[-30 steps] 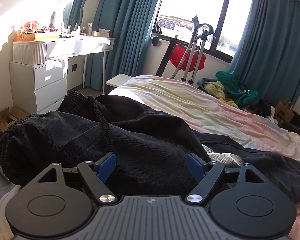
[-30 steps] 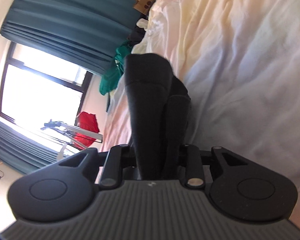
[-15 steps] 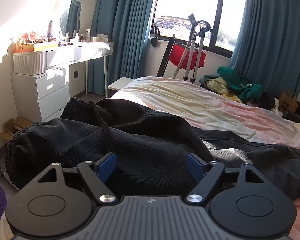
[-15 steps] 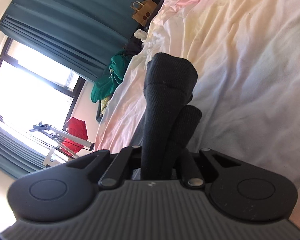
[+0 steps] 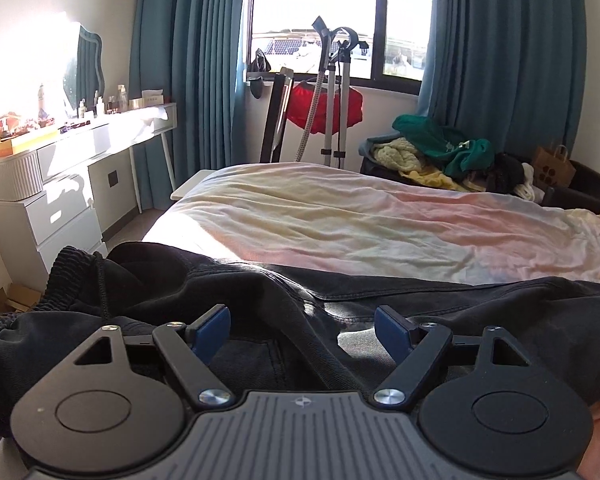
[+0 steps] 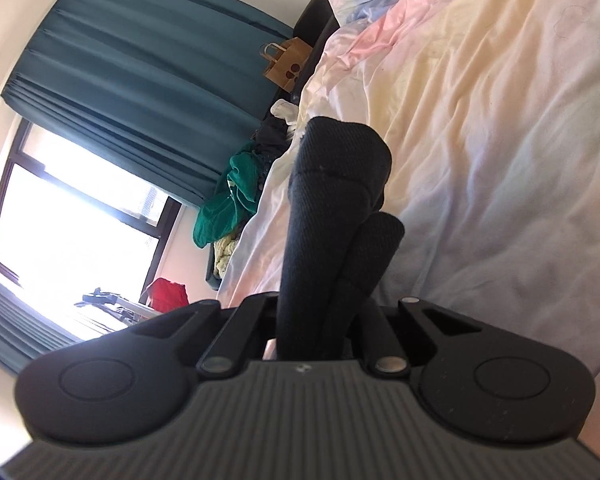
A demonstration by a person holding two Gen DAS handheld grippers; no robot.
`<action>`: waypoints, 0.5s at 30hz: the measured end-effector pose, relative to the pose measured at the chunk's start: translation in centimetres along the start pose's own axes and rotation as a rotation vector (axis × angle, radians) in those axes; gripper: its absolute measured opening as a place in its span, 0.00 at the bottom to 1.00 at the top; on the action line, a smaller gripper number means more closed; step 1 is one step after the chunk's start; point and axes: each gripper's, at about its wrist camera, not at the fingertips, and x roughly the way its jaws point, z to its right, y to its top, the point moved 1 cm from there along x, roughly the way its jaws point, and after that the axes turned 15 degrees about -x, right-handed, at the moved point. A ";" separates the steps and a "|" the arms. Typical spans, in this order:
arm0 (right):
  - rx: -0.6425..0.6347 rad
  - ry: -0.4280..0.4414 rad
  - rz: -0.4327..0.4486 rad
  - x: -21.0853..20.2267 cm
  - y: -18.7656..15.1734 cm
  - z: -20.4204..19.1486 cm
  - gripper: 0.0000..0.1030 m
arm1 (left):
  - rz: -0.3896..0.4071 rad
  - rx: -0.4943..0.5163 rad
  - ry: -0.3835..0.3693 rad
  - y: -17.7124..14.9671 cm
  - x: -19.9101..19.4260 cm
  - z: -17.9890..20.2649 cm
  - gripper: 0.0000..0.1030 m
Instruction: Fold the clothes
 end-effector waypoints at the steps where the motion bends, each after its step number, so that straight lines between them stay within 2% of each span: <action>1: -0.003 -0.006 -0.007 0.1 -0.1 0.3 0.08 | -0.006 0.012 0.006 -0.7 0.6 0.5 0.79; 4: -0.023 -0.021 -0.034 0.4 -0.6 1.4 0.08 | -0.035 0.031 0.050 -2.5 2.4 0.9 0.79; 12: -0.085 -0.045 -0.082 0.4 -1.2 2.4 0.09 | -0.079 0.056 0.137 -5.5 5.9 -0.9 0.81; 15: -0.149 -0.074 -0.083 0.4 -1.4 1.5 0.09 | -0.100 0.102 0.156 -5.9 6.9 -0.9 0.87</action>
